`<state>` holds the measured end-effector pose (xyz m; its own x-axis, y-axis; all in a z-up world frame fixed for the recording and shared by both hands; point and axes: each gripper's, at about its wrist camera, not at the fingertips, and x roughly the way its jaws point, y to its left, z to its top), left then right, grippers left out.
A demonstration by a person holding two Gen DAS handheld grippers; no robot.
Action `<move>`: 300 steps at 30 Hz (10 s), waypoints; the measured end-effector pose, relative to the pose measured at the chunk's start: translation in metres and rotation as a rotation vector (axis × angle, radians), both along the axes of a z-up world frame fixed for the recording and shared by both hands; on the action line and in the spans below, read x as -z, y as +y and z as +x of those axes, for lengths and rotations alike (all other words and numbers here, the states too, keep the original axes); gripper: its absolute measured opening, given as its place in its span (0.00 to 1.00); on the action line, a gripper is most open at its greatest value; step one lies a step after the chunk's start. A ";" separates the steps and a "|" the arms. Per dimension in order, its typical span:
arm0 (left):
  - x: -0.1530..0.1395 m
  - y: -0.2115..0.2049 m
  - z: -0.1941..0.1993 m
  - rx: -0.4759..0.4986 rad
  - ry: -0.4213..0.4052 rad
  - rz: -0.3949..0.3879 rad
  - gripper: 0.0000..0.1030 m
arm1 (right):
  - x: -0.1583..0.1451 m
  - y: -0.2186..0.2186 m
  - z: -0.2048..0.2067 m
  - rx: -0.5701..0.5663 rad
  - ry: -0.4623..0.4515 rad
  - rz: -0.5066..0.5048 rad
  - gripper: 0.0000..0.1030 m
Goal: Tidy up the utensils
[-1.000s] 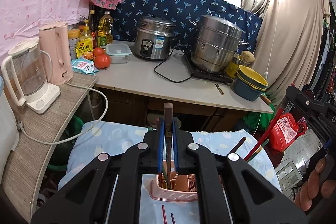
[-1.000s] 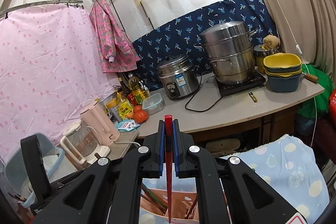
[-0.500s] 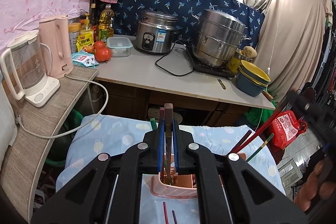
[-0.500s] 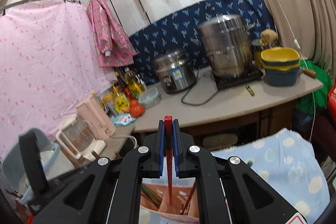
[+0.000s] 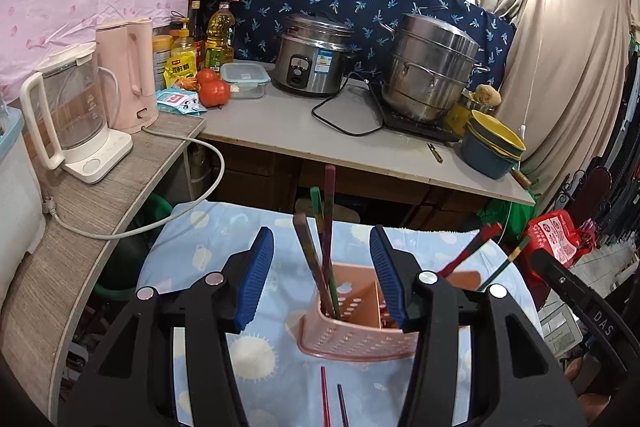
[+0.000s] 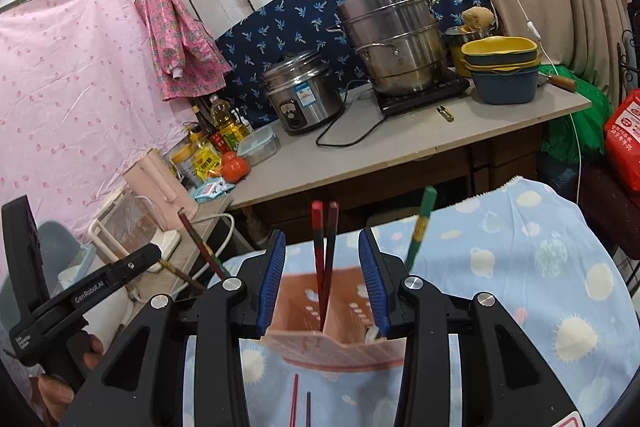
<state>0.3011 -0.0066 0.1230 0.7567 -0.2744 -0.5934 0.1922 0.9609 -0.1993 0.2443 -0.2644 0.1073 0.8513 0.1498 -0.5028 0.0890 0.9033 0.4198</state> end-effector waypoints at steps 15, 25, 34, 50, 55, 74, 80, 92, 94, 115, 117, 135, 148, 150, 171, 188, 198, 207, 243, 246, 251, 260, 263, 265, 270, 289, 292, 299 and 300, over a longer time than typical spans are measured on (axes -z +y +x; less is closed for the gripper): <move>0.053 0.012 -0.098 0.028 0.118 0.056 0.51 | 0.051 0.033 -0.108 -0.059 0.166 -0.099 0.36; 0.128 0.024 -0.159 0.032 0.251 0.129 0.51 | 0.117 0.083 -0.172 -0.159 0.314 -0.175 0.36; 0.178 0.029 -0.196 0.038 0.334 0.161 0.51 | 0.159 0.127 -0.198 -0.268 0.394 -0.213 0.36; 0.190 0.022 -0.213 0.058 0.344 0.170 0.51 | 0.184 0.146 -0.197 -0.304 0.420 -0.281 0.11; 0.189 0.016 -0.214 0.078 0.342 0.163 0.51 | 0.183 0.137 -0.197 -0.280 0.421 -0.270 0.07; 0.205 -0.017 -0.208 0.146 0.343 0.180 0.38 | 0.184 0.112 -0.202 -0.225 0.433 -0.228 0.07; 0.204 -0.016 -0.209 0.156 0.344 0.187 0.08 | 0.183 0.112 -0.202 -0.225 0.433 -0.224 0.07; 0.164 -0.002 -0.230 0.172 0.302 0.129 0.07 | 0.150 0.103 -0.215 -0.214 0.370 -0.193 0.07; 0.152 0.001 -0.233 0.167 0.280 0.119 0.07 | 0.138 0.099 -0.217 -0.202 0.345 -0.187 0.07; 0.015 0.005 -0.187 0.151 0.020 0.025 0.07 | -0.006 0.056 -0.172 -0.120 0.029 -0.151 0.07; 0.006 0.004 -0.179 0.154 0.005 0.022 0.07 | -0.016 0.052 -0.164 -0.110 0.009 -0.151 0.07; -0.110 -0.009 -0.086 0.116 -0.233 -0.018 0.07 | -0.109 0.005 -0.064 -0.021 -0.182 -0.082 0.07; -0.092 -0.019 -0.017 0.092 -0.217 -0.014 0.07 | -0.077 0.010 0.019 -0.022 -0.133 -0.056 0.07; -0.074 -0.020 -0.008 0.090 -0.182 -0.015 0.07 | -0.058 0.013 0.026 -0.030 -0.094 -0.044 0.07; 0.007 -0.026 -0.036 0.013 -0.067 0.094 0.50 | 0.013 0.027 -0.015 -0.004 0.041 -0.059 0.44; 0.019 -0.035 -0.111 -0.001 -0.041 0.218 0.67 | 0.012 0.060 -0.090 -0.010 0.077 -0.248 0.54; 0.034 -0.030 -0.146 -0.013 -0.007 0.253 0.73 | 0.023 0.066 -0.127 0.002 0.122 -0.297 0.55; 0.059 -0.023 -0.166 -0.049 0.049 0.276 0.86 | 0.038 0.074 -0.149 0.013 0.172 -0.347 0.60; 0.088 -0.018 -0.183 -0.091 0.115 0.336 0.93 | 0.060 0.071 -0.175 0.040 0.197 -0.355 0.94; 0.089 -0.018 -0.182 -0.094 0.120 0.341 0.93 | 0.061 0.071 -0.174 0.039 0.201 -0.357 0.94; 0.091 -0.017 -0.181 -0.098 0.125 0.339 0.93 | 0.064 0.072 -0.173 0.034 0.207 -0.357 0.94; 0.091 -0.016 -0.180 -0.103 0.120 0.345 0.93 | 0.065 0.072 -0.173 0.031 0.209 -0.354 0.94; 0.090 -0.016 -0.181 -0.115 0.110 0.351 0.93 | 0.064 0.073 -0.173 0.031 0.207 -0.358 0.94; 0.089 -0.016 -0.182 -0.120 0.104 0.352 0.93 | 0.064 0.073 -0.173 0.031 0.205 -0.358 0.94; 0.087 -0.014 -0.185 -0.133 0.095 0.351 0.93 | 0.064 0.074 -0.172 0.030 0.202 -0.357 0.94; 0.087 -0.014 -0.186 -0.135 0.093 0.354 0.93 | 0.064 0.074 -0.173 0.030 0.202 -0.359 0.94; 0.087 -0.013 -0.186 -0.135 0.094 0.354 0.93 | 0.064 0.074 -0.173 0.029 0.202 -0.358 0.94; 0.087 -0.013 -0.187 -0.135 0.093 0.355 0.93 | 0.064 0.074 -0.173 0.030 0.203 -0.357 0.94; 0.087 -0.013 -0.187 -0.135 0.093 0.355 0.93 | 0.064 0.074 -0.173 0.030 0.203 -0.357 0.94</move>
<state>0.1146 -0.0197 0.0364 0.7104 0.0589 -0.7013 0.0558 0.9886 0.1395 0.0709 -0.1907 0.0437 0.7310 -0.0879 -0.6767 0.1665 0.9847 0.0519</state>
